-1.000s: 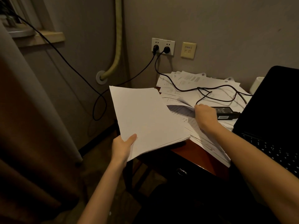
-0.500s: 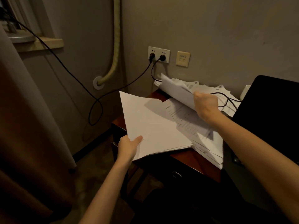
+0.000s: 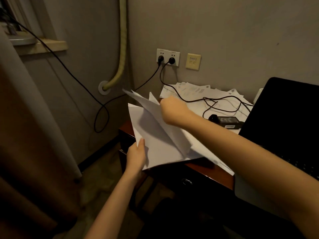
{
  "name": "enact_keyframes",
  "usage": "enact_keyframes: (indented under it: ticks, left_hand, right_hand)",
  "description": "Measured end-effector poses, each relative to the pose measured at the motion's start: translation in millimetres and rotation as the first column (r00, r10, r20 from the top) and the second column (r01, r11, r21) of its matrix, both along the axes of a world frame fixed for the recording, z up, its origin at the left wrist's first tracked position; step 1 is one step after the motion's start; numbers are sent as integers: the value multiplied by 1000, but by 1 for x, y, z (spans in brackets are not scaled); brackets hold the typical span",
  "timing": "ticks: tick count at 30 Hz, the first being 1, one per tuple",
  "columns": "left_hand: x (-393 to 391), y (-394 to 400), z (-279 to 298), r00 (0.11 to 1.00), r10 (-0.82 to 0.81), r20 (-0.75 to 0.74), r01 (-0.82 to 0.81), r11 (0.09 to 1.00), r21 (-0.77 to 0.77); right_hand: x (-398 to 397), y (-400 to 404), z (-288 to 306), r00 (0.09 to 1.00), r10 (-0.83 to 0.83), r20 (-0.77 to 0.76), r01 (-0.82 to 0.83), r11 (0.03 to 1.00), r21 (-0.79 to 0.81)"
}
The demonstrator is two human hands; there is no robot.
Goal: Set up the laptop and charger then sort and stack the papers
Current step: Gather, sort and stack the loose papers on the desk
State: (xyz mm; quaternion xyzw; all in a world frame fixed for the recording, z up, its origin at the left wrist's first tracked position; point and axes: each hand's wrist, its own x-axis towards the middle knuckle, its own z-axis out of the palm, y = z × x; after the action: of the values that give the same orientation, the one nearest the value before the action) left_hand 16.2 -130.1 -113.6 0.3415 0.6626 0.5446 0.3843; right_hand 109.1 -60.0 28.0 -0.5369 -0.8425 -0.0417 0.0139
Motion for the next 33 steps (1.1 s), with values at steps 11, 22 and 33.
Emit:
enact_keyframes:
  ticks: [11, 22, 33]
  left_hand:
    - [-24, 0, -5, 990, -14, 139, 24, 997, -72]
    - [-23, 5, -12, 992, -81, 94, 80, 997, 22]
    - [-30, 20, 3, 956, -75, 285, 68, 997, 36]
  right_hand:
    - [57, 54, -75, 937, -236, -259, 113, 904, -413]
    - [102, 81, -101, 960, -278, -7, 272, 942, -196]
    - [82, 83, -102, 944, -331, 1, 320, 914, -249]
